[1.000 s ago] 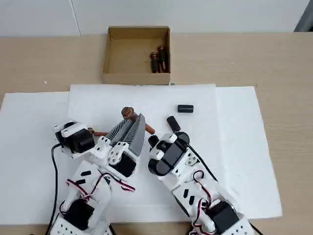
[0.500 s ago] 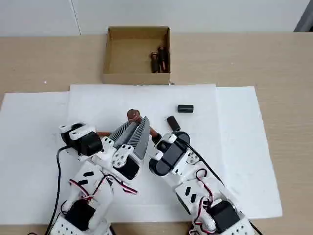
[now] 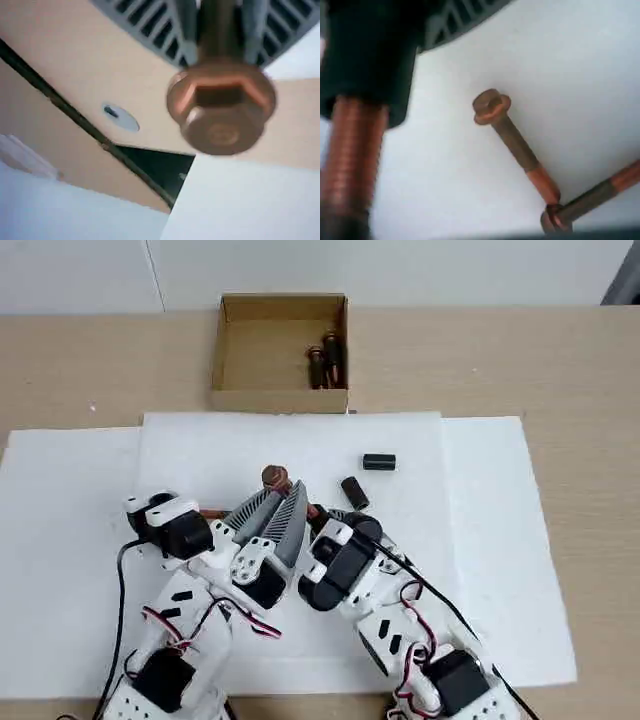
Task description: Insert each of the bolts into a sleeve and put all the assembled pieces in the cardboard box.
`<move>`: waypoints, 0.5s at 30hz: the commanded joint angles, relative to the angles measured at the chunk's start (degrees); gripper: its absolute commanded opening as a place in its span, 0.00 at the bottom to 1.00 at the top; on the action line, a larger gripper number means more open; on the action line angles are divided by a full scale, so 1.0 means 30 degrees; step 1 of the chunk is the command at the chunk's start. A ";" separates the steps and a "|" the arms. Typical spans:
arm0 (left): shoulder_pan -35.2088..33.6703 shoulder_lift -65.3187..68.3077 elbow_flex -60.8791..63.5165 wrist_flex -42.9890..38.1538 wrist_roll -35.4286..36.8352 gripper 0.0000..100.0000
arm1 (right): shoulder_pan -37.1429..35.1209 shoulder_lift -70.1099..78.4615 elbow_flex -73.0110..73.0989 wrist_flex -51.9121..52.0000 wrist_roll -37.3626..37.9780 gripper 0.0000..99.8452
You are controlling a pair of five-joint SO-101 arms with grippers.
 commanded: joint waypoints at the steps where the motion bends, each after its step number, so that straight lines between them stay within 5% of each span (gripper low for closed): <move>1: 0.0264 -0.0264 -0.0103 0.1055 -0.0059 0.01 | 0.0161 -0.0308 -0.0733 -0.0601 0.0205 0.00; 11: 0.1963 -0.0264 -0.0132 0.4425 -0.0059 0.01 | 0.0161 -0.0308 -0.0733 -0.0601 0.0205 0.00; 15: 0.1612 -0.0264 -0.0220 0.5216 -0.0117 0.16 | 0.0161 -0.0308 -0.0733 -0.0601 0.0205 0.00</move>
